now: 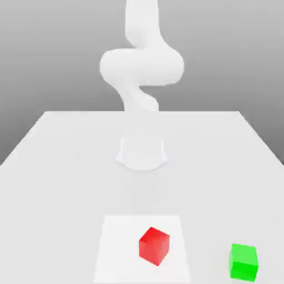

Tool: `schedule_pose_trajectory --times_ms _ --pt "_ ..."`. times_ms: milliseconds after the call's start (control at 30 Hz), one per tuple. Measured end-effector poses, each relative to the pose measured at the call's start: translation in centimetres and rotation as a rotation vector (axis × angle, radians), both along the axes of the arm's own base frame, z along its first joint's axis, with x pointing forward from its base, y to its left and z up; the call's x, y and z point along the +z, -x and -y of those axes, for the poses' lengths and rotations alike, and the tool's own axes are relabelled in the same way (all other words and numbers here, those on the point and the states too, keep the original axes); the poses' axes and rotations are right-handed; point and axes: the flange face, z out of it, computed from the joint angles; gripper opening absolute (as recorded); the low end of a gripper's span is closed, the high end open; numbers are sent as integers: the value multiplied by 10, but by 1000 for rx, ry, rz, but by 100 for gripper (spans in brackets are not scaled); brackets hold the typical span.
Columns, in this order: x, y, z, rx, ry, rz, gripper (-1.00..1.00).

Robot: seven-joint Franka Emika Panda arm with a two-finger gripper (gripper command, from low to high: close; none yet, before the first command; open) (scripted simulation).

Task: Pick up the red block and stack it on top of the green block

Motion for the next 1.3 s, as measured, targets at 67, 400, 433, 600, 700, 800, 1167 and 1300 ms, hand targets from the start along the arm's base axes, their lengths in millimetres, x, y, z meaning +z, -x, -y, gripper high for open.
schedule_pose_trajectory --times_ms 67,400,433,600,700,800,1167,1300 --pt "-41 -26 -2 77 35 -66 0" --pt "-251 -86 -21 455 195 -361 0" --pt "-272 -86 -23 493 210 -389 0" --pt "-374 -73 -31 691 290 -529 0" --pt "-431 -56 -31 809 337 -614 0" --pt "-472 -49 -29 857 356 -647 0" --pt "-517 -46 -28 863 356 -654 -100" --pt "-479 -47 -29 864 357 -653 -100"
